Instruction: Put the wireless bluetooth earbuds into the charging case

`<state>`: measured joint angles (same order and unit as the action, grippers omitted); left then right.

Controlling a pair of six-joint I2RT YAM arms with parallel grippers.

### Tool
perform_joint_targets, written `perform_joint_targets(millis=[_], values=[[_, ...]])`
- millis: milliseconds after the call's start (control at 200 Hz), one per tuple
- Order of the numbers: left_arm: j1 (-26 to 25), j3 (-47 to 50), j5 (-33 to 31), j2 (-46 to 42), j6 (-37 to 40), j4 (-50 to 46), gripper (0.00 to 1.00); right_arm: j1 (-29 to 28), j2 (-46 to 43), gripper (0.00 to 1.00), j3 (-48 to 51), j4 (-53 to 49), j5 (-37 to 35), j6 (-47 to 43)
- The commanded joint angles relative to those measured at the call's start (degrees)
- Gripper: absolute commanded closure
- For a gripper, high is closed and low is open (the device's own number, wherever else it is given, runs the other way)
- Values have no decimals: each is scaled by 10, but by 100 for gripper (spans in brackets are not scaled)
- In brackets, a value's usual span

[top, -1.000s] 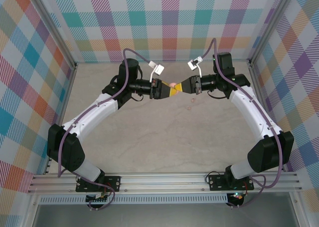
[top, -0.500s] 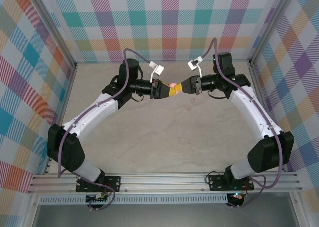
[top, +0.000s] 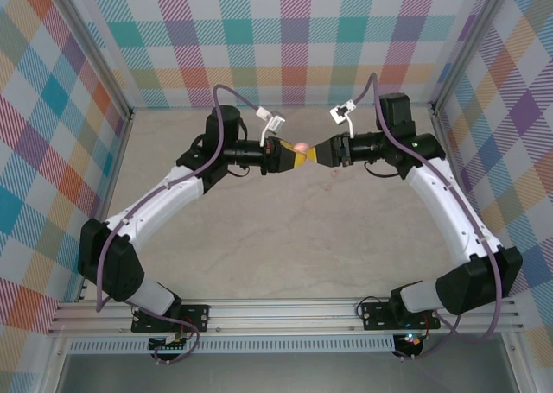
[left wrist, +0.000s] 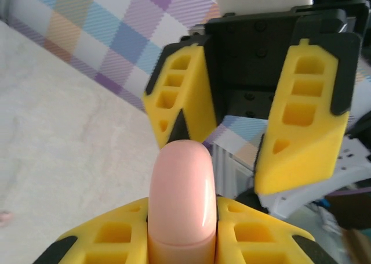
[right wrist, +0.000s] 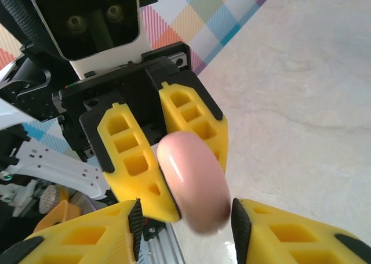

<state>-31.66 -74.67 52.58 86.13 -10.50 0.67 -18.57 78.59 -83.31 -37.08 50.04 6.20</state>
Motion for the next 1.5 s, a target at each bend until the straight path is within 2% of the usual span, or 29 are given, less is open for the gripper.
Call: perform_joint_targets(millis=[0, 235, 405, 680, 980, 1495], values=[[-4, 29, -36, -37, 75, 76, 86, -7, -30, 51, 0, -35, -52, -28], [-11, 36, -19, -41, 180, 75, 87, -25, -35, 50, -4, -60, -83, -52], [-17, 37, -8, -45, 225, 61, 84, -41, -27, 49, -11, -68, -102, -61], [-27, 36, 27, -49, 265, 38, 86, -51, -10, 49, -26, -70, -115, -61], [-35, 34, 36, -56, 322, -11, 86, -51, -19, 49, -27, -51, -174, -40], [-45, 20, 51, -51, 356, -60, 86, -51, -22, 49, -26, -29, -220, -15]])
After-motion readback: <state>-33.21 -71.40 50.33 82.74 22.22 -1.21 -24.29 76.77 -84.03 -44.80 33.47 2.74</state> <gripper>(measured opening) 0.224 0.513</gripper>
